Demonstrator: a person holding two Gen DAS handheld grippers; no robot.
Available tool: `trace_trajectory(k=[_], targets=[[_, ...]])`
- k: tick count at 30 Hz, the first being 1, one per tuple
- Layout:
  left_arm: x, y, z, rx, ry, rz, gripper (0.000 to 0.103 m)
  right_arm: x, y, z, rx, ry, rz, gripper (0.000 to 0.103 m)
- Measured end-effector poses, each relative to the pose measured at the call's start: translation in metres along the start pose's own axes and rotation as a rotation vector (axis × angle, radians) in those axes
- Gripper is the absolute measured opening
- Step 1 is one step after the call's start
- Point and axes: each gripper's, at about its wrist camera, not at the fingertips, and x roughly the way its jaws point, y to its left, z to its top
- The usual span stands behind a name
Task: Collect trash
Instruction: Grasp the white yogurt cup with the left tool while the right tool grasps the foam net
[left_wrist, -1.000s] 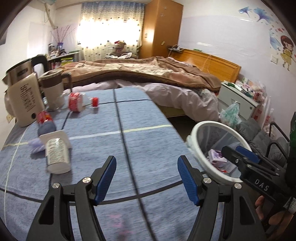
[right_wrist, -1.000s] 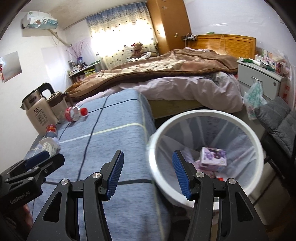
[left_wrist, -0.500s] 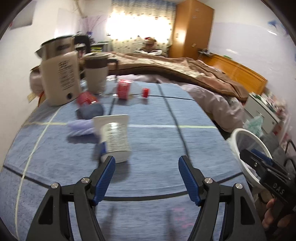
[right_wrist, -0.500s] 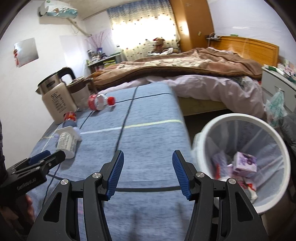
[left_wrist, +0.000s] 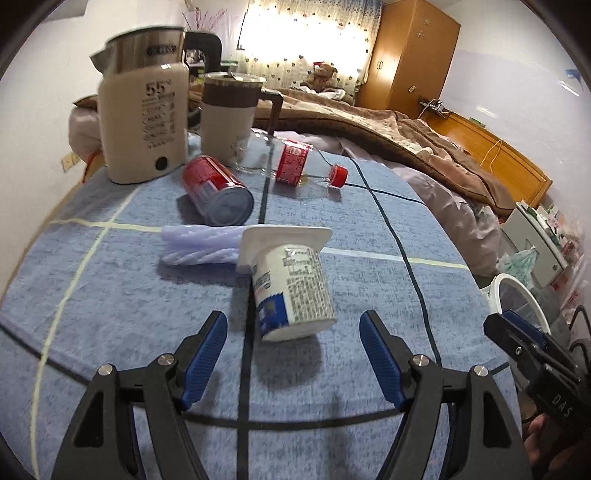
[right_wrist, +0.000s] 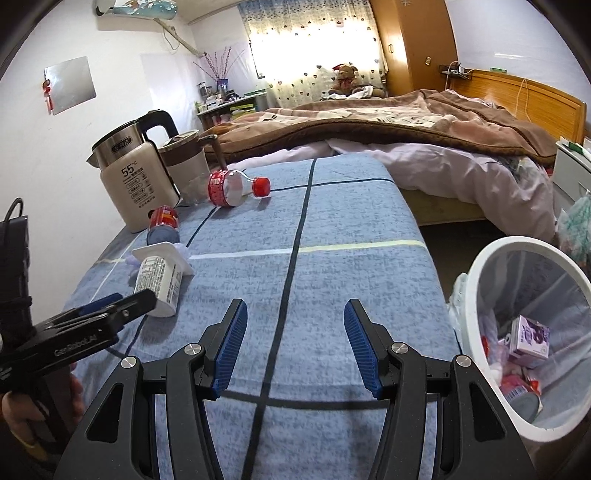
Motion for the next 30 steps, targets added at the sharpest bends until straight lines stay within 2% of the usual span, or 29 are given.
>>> trace_trajectory(k=[10, 12, 14, 16, 25, 30], targets=[[0.031, 0.0, 0.014, 0.003, 0.053, 0.022, 0.076, 0.016, 0.008, 0.009, 0.004, 0.019, -0.003, 0.056], [0.032, 0.005, 0.013, -0.014, 0.06, 0.027, 0.07, 0.018, 0.011, 0.009, 0.0, 0.022, -0.005, 0.056], [0.031, 0.009, 0.011, -0.024, 0.061, 0.013, 0.058, 0.02, 0.014, 0.011, -0.005, 0.026, -0.008, 0.056], [0.028, 0.011, 0.01, -0.024, 0.063, -0.005, 0.051, 0.022, 0.019, 0.012, -0.011, 0.026, -0.007, 0.056], [-0.005, 0.035, -0.007, -0.053, 0.029, -0.03, 0.05, 0.037, 0.05, 0.015, -0.057, 0.045, 0.03, 0.056], [-0.023, 0.058, -0.016, -0.075, 0.01, 0.002, 0.05, 0.053, 0.072, 0.019, -0.094, 0.067, 0.078, 0.056]])
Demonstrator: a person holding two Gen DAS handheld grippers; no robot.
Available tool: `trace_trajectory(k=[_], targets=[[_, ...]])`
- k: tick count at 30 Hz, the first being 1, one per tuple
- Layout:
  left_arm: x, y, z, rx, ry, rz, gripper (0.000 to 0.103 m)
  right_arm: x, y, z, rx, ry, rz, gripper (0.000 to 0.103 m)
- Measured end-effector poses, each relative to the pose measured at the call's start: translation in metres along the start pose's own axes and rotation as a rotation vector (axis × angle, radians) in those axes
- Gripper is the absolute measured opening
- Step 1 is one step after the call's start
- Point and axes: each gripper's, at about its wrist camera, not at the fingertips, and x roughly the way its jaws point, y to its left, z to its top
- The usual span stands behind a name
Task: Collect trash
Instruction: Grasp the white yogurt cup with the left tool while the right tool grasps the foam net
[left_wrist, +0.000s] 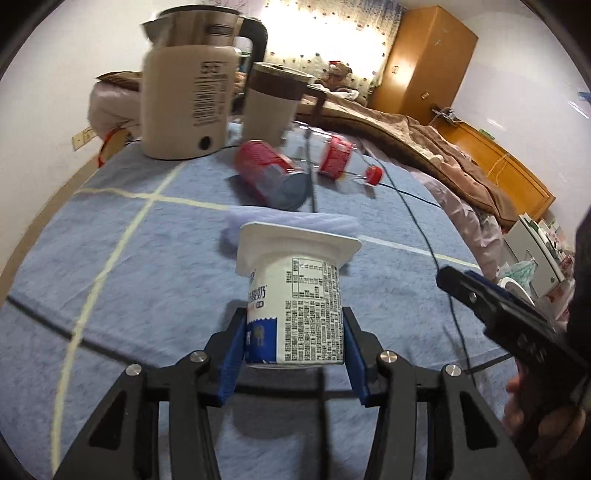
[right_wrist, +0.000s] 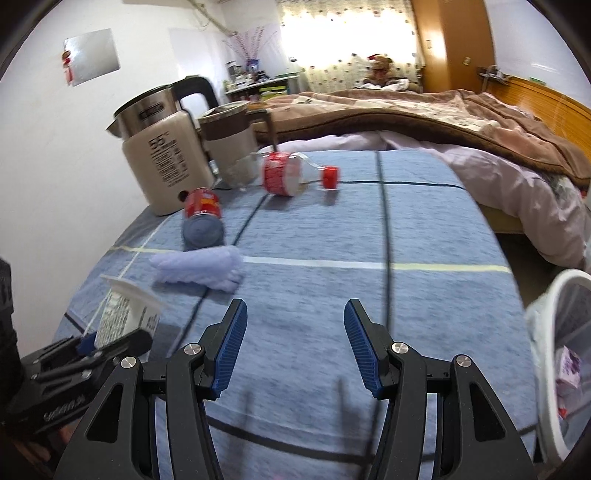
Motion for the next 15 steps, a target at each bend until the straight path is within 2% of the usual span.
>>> trace_trajectory(k=[10, 15], targets=[[-0.01, 0.041, 0.001, -0.088, -0.03, 0.059, 0.05, 0.036, 0.038, 0.021, -0.118, 0.033, 0.146, 0.056], [-0.008, 0.05, 0.0, -0.103, -0.025, 0.07, 0.05, 0.05, 0.063, 0.028, -0.285, 0.019, 0.157, 0.056]])
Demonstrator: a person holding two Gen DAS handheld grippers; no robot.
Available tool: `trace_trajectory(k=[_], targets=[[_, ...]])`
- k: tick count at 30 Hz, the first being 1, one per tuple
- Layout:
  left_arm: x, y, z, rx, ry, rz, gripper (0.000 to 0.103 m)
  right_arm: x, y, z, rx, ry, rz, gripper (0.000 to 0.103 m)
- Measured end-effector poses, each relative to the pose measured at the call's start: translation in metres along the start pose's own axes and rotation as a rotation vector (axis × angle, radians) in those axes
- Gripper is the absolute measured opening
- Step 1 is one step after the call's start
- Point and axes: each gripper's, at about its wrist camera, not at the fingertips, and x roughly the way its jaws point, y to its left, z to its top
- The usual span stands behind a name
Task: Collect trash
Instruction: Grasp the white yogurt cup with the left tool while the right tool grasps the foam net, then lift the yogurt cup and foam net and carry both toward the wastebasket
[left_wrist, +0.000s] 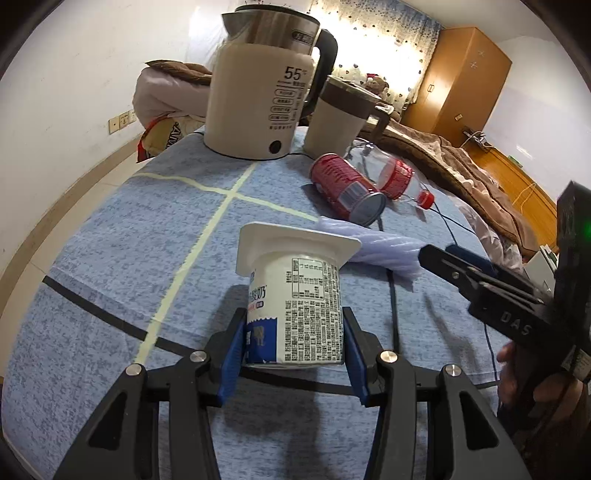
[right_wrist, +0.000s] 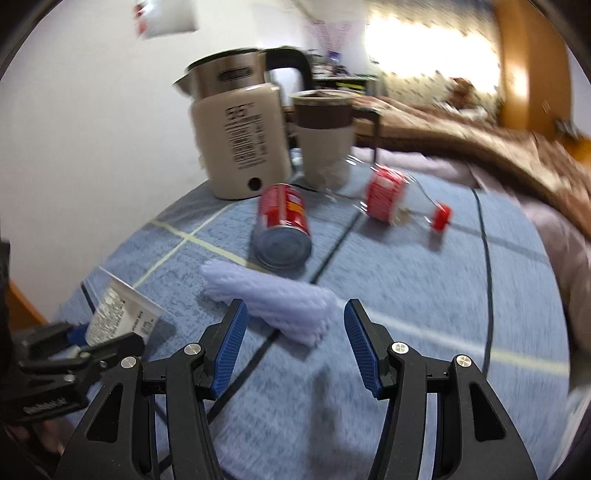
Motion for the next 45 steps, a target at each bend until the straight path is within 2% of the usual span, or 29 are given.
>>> trace_trajectory(k=[4, 9, 16, 24, 28, 34, 39, 45], targets=[[0.001, 0.008, 0.002, -0.014, 0.0, 0.011, 0.05, 0.017, 0.012, 0.009, -0.069, 0.018, 0.067, 0.056], [0.002, 0.016, 0.005, -0.024, 0.003, 0.02, 0.05, 0.032, 0.02, 0.013, -0.146, 0.038, 0.089, 0.056], [0.007, 0.021, 0.005, -0.032, 0.008, 0.012, 0.05, 0.046, 0.03, 0.014, -0.251, 0.059, 0.0, 0.056], [0.008, 0.022, 0.006, -0.033, 0.006, 0.004, 0.05, 0.052, 0.027, 0.018, -0.219, 0.074, -0.031, 0.055], [0.009, 0.021, 0.007, -0.026, 0.006, 0.006, 0.05, 0.052, 0.025, 0.018, -0.201, 0.066, -0.053, 0.037], [0.008, 0.02, 0.007, -0.027, 0.004, 0.007, 0.05, 0.045, 0.021, 0.015, -0.174, 0.053, -0.036, 0.02], [0.004, 0.015, 0.006, -0.014, -0.004, 0.009, 0.05, 0.037, 0.02, 0.012, -0.148, 0.047, 0.006, 0.008], [-0.001, 0.008, 0.004, 0.002, -0.011, 0.007, 0.05, 0.026, 0.022, 0.005, -0.134, 0.036, 0.031, 0.007]])
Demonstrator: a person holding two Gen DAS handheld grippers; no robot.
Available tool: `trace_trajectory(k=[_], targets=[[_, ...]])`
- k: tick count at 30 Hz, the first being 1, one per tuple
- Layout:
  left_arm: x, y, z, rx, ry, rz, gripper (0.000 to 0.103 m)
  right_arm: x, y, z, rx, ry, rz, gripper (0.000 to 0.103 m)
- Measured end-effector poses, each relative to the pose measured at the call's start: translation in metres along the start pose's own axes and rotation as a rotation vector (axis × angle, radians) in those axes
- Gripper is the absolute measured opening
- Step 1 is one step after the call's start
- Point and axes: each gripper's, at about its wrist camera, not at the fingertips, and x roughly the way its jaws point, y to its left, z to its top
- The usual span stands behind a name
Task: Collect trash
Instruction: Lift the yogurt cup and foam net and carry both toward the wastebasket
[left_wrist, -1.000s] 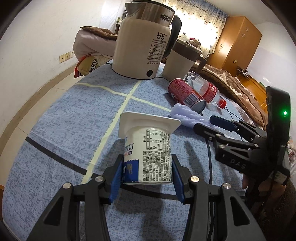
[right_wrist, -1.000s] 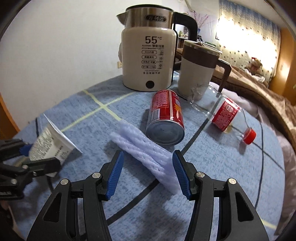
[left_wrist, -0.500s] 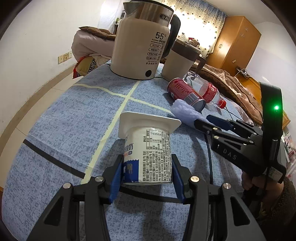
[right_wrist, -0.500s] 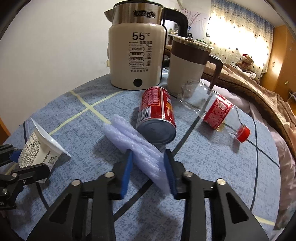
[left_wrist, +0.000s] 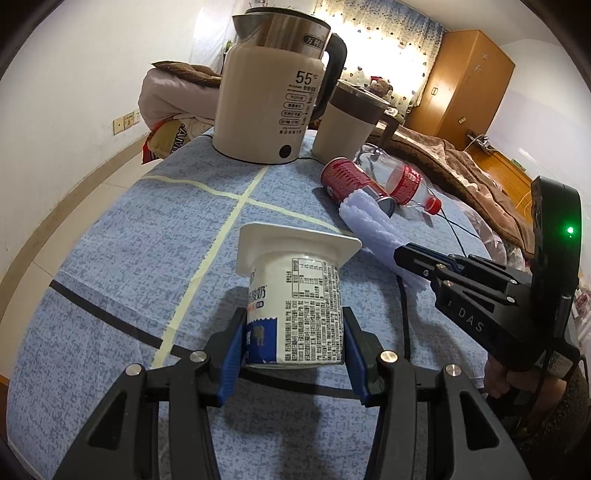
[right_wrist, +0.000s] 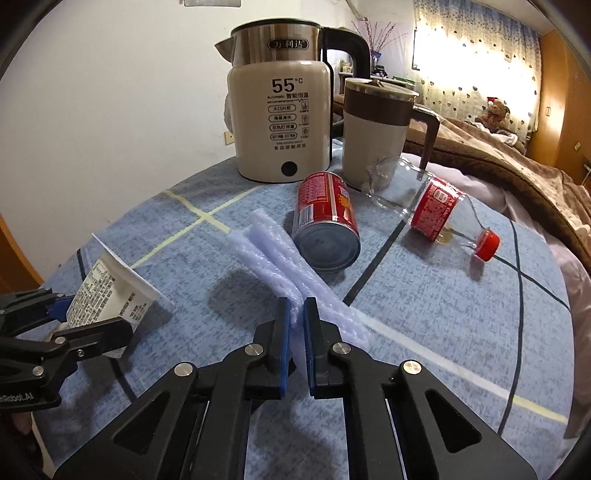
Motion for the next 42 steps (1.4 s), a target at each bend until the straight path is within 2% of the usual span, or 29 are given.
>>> trace_trajectory(k=[12, 26, 42], targets=[[-0.005, -0.015, -0.002, 0.026, -0.005, -0.014, 0.05, -0.029, -0.014, -0.011, 0.114, -0.012, 0.051, 0.007], [-0.016, -0.068, -0.006, 0.141, -0.025, -0.073, 0.05, -0.089, -0.041, -0.041, 0.251, -0.071, -0.028, 0.007], [-0.023, -0.157, -0.021, 0.301, -0.036, -0.167, 0.05, -0.158, -0.088, -0.084, 0.381, -0.138, -0.141, 0.007]])
